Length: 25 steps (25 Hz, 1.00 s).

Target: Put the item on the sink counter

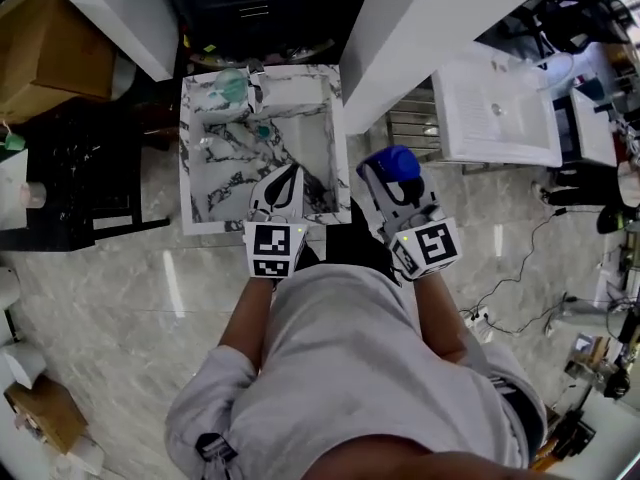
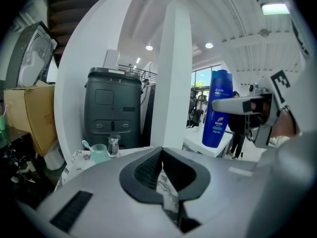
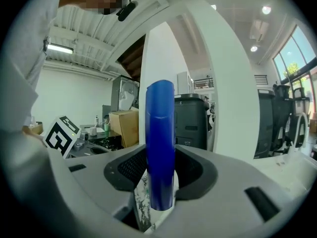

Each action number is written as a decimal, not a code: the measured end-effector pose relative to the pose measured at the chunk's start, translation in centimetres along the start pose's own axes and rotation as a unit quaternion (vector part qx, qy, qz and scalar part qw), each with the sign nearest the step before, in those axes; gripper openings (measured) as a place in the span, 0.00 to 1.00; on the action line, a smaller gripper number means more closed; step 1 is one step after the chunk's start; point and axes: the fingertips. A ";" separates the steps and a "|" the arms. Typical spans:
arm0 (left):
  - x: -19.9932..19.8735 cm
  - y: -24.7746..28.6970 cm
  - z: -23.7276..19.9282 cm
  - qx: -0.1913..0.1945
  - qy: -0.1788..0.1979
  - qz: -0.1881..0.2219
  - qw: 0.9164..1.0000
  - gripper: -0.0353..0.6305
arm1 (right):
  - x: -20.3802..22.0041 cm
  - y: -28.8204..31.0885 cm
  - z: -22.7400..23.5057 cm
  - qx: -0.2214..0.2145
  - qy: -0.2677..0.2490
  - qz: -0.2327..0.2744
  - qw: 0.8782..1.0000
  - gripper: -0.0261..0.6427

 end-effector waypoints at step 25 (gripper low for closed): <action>-3.1 8.4 -5.9 -0.153 -0.095 0.023 0.983 0.07 | 5.7 16.7 5.9 -0.234 -0.069 -0.015 0.970 0.28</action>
Point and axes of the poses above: the fingertips, and each gripper's own axes: y forward along the fingers, z to its right, x out of its underside, and after that the axes turned 14 degrees about -y, right-handed
